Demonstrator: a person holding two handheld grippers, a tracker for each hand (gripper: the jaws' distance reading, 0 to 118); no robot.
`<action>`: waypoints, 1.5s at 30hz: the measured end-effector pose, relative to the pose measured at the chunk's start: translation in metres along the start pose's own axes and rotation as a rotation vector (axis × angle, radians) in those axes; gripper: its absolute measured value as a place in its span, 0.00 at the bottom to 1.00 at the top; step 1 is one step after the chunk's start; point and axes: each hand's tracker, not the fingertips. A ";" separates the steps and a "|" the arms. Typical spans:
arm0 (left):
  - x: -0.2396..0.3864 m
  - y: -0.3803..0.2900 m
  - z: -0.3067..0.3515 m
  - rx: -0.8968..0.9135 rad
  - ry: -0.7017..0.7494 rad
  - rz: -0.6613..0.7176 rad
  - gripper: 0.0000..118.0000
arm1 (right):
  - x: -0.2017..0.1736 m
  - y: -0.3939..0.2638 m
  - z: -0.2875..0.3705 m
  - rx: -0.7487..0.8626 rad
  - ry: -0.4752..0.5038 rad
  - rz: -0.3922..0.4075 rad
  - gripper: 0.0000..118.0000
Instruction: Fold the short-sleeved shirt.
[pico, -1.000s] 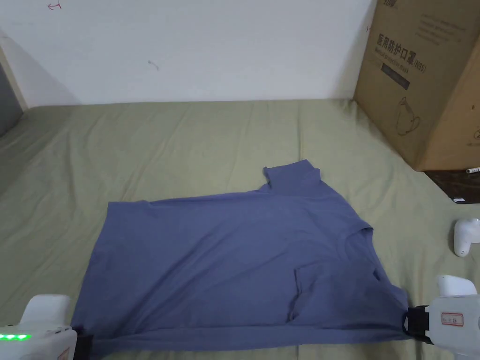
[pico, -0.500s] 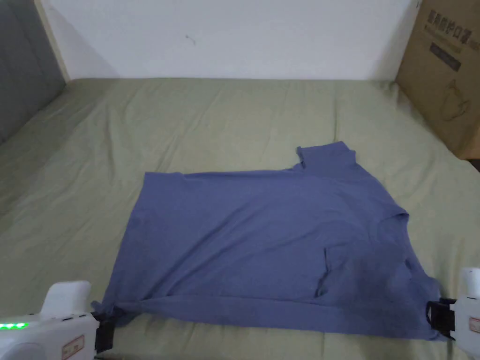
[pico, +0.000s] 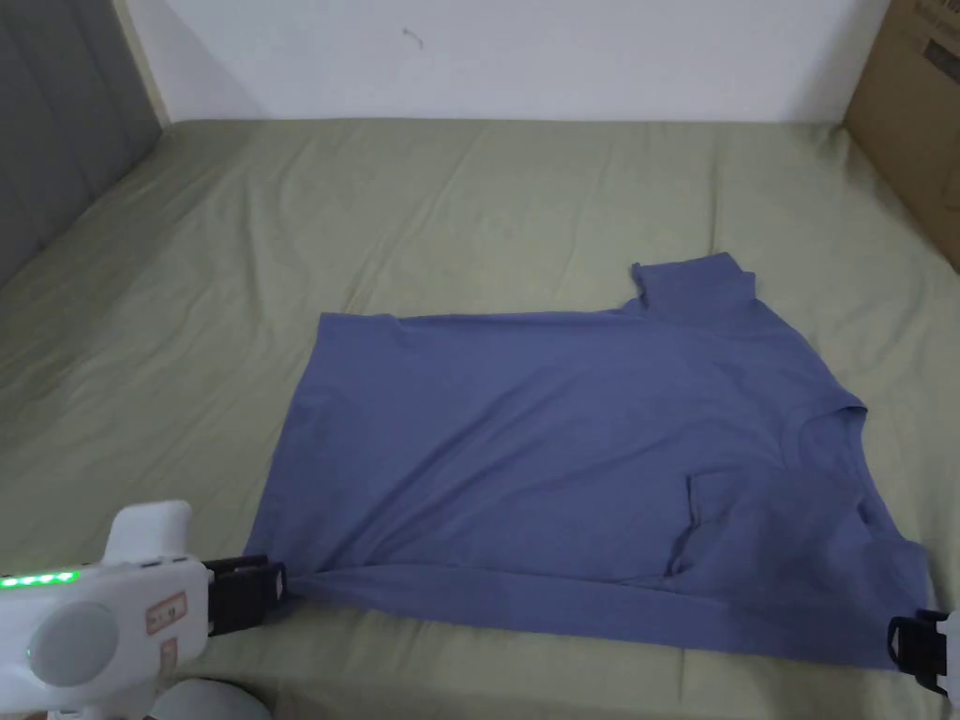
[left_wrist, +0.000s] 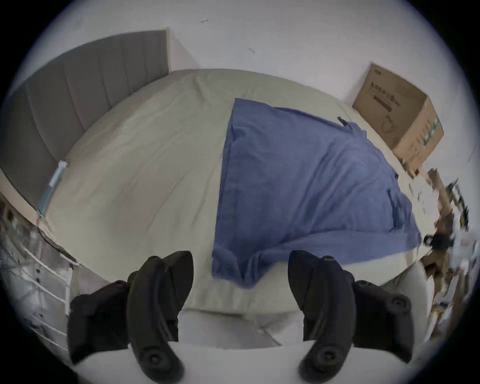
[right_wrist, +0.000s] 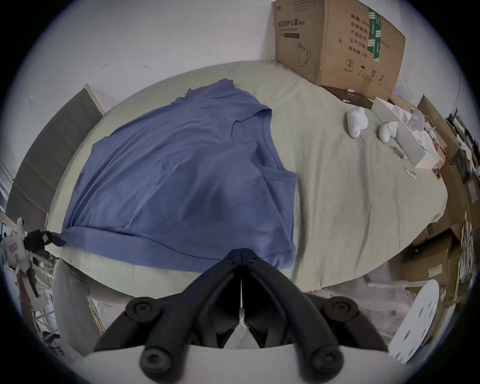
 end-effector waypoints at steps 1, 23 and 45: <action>-0.002 0.002 -0.003 0.000 -0.022 0.029 0.52 | -0.004 -0.002 0.000 -0.006 -0.001 0.002 0.00; 0.010 0.001 -0.011 -0.085 0.065 -0.058 0.00 | 0.021 0.018 -0.022 -0.005 -0.046 -0.019 0.70; 0.019 0.103 -0.025 0.004 0.128 -0.083 0.00 | 0.014 0.137 -0.021 0.105 0.000 -0.053 0.00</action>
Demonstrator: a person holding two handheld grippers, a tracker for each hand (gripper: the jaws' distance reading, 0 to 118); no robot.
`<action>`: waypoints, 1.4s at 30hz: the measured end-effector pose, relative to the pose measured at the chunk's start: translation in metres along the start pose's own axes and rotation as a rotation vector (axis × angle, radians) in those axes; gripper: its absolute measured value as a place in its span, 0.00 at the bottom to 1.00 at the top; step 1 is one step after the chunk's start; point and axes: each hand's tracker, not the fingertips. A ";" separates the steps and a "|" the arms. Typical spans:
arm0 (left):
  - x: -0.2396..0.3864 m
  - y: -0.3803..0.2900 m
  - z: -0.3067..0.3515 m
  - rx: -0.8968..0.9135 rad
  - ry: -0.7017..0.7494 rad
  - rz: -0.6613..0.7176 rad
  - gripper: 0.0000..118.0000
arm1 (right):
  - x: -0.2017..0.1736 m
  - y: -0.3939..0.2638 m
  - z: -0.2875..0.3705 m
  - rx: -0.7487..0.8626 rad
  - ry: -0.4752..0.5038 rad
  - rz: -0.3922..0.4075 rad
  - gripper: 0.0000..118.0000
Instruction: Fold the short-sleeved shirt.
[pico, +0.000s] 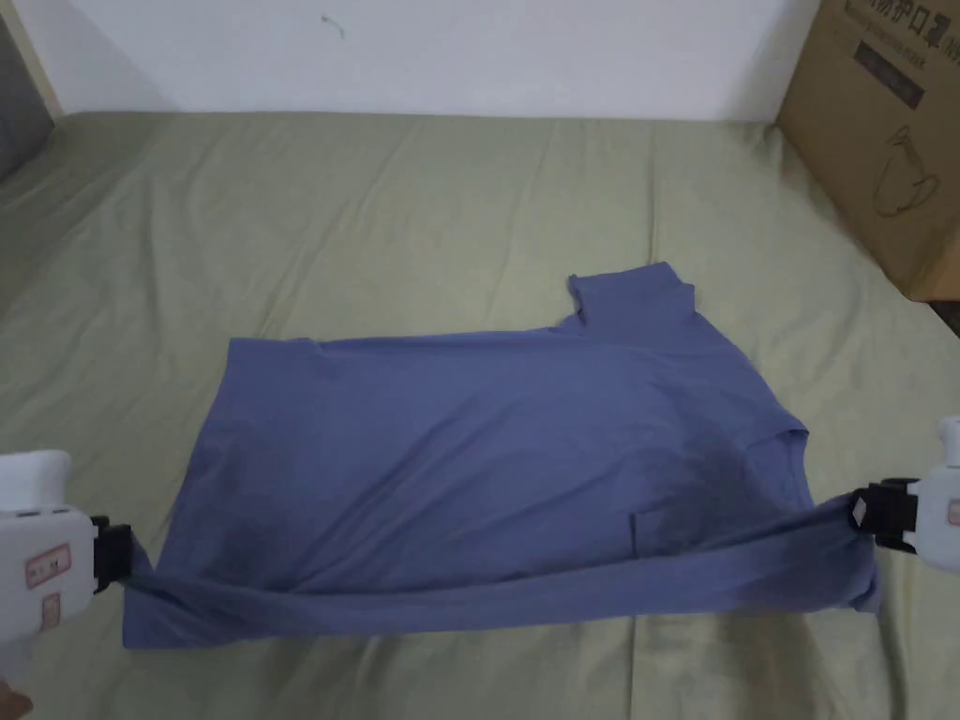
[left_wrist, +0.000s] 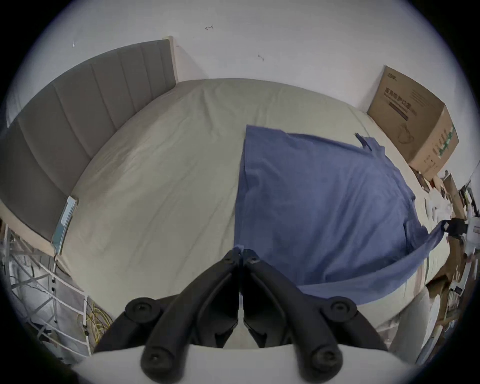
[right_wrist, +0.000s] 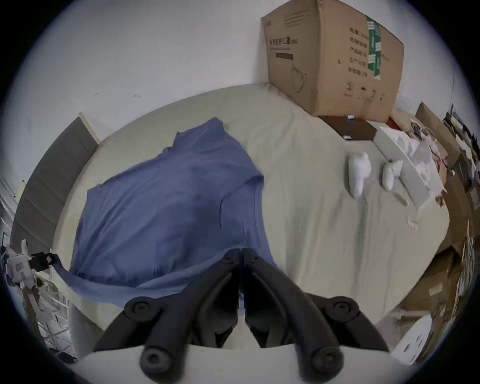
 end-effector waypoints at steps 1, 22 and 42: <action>-0.001 0.009 -0.009 0.007 -0.002 0.018 0.00 | -0.001 0.009 -0.010 -0.001 -0.012 0.011 0.00; -0.016 0.030 -0.015 0.021 0.015 0.011 0.64 | 0.005 0.010 -0.043 -0.024 -0.042 0.024 0.39; 0.000 -0.031 -0.056 -0.086 -0.022 0.058 0.49 | 0.055 -0.079 -0.061 -0.084 0.053 -0.039 0.00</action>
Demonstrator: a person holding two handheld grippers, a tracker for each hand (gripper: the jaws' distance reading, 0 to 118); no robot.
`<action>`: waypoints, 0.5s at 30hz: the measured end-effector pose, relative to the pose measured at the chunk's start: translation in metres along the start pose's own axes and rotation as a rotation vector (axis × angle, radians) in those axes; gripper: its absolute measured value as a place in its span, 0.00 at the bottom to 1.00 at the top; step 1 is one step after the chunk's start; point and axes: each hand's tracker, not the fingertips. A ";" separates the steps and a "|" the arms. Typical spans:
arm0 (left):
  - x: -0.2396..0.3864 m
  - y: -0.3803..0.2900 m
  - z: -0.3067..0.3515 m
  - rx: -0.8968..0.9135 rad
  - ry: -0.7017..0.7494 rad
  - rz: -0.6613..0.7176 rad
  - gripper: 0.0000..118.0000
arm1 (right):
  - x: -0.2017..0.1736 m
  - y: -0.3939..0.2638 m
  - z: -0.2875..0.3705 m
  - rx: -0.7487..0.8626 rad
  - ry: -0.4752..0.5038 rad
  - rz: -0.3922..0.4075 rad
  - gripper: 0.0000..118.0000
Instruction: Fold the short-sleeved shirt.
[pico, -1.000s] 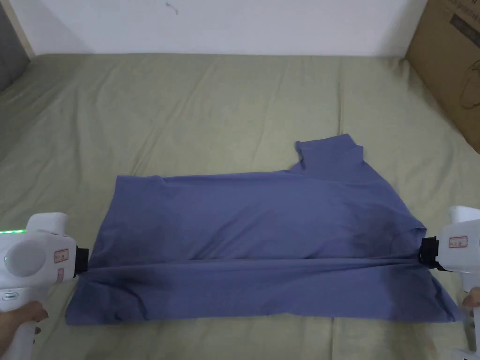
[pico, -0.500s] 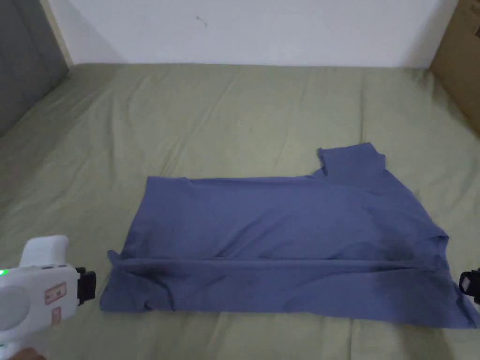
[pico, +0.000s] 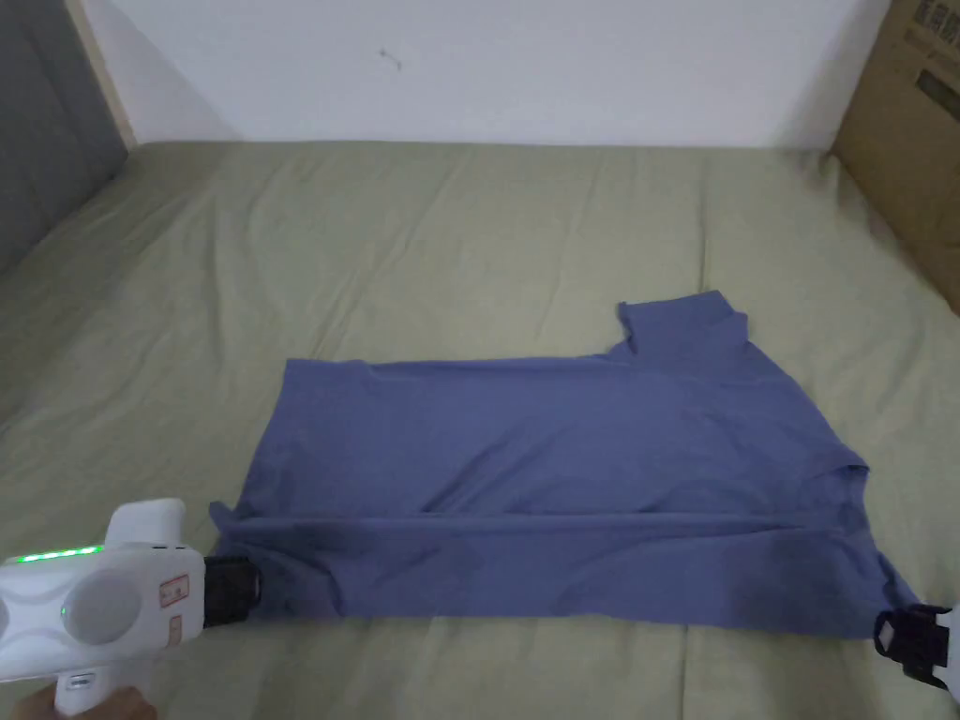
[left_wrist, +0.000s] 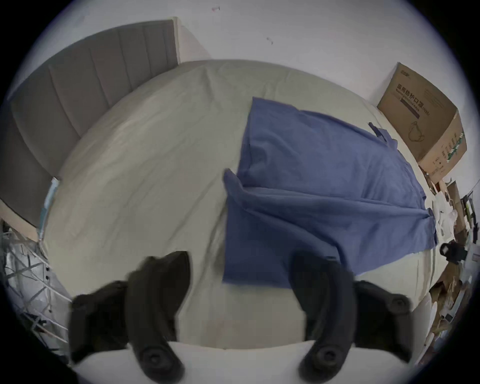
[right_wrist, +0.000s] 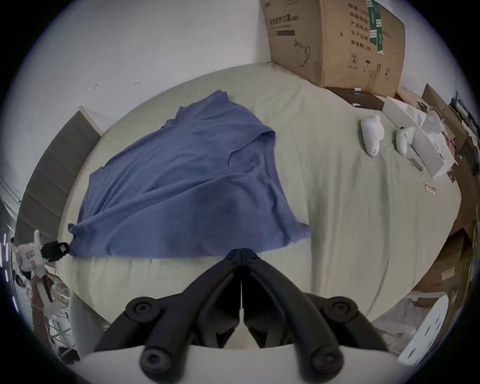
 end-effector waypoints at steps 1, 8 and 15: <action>-0.001 -0.002 -0.010 -0.022 -0.018 0.006 0.02 | 0.004 -0.003 -0.004 -0.004 -0.009 0.005 0.00; 0.020 -0.005 -0.001 -0.055 0.032 -0.038 0.03 | 0.003 -0.010 -0.003 -0.029 0.021 -0.028 0.34; 0.008 0.001 0.017 -0.043 0.007 -0.016 0.03 | -0.057 0.020 0.019 -0.020 -0.065 -0.109 0.54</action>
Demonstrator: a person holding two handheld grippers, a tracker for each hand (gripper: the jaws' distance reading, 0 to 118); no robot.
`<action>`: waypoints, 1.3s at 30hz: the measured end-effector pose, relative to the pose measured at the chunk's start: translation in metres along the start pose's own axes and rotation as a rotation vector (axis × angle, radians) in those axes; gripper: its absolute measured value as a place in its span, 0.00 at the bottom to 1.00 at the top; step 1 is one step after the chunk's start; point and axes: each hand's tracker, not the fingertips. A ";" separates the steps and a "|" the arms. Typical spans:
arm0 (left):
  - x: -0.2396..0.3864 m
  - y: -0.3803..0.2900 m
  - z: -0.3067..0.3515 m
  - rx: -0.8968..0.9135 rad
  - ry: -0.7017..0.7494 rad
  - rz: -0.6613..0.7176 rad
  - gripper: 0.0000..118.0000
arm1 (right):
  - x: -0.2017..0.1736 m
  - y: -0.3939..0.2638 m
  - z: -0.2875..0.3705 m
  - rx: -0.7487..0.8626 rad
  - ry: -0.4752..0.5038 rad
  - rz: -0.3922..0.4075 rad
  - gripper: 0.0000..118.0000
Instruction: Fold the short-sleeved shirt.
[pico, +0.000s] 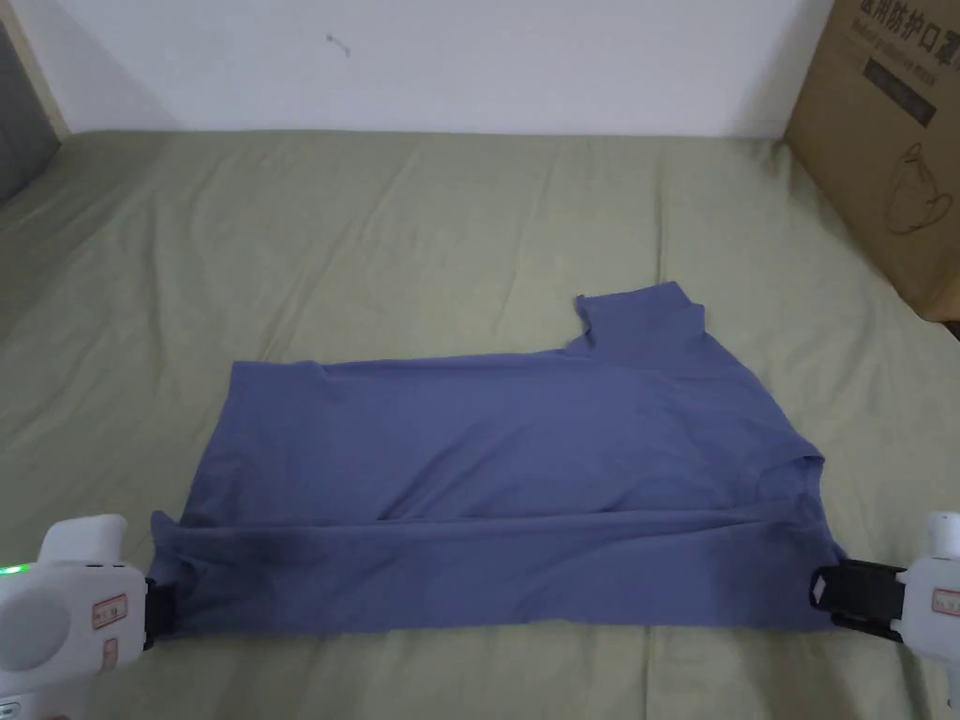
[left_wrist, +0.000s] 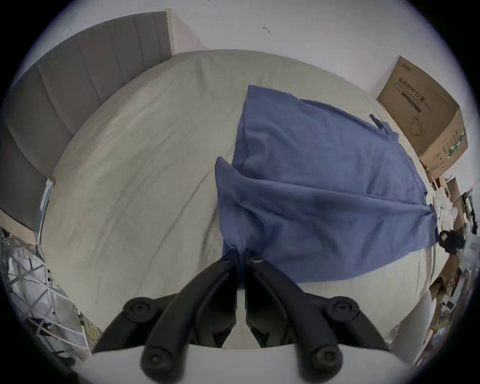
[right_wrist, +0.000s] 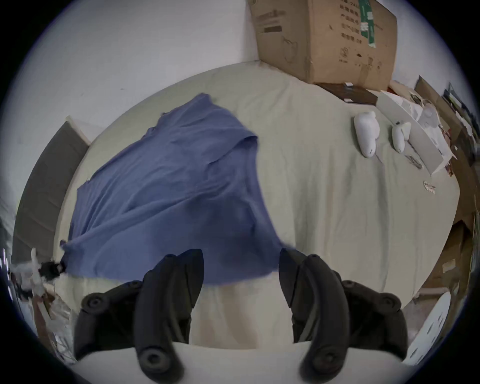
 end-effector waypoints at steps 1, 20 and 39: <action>-0.002 0.003 -0.002 0.000 -0.003 -0.002 0.03 | -0.002 -0.002 -0.005 -0.014 0.016 -0.021 0.54; 0.003 0.011 0.039 0.062 -0.003 -0.087 0.03 | 0.005 0.023 0.058 0.011 0.051 0.139 0.04; -0.020 -0.050 0.036 -0.030 0.040 -0.047 0.52 | 0.032 -0.057 0.043 -0.108 -0.058 0.117 0.60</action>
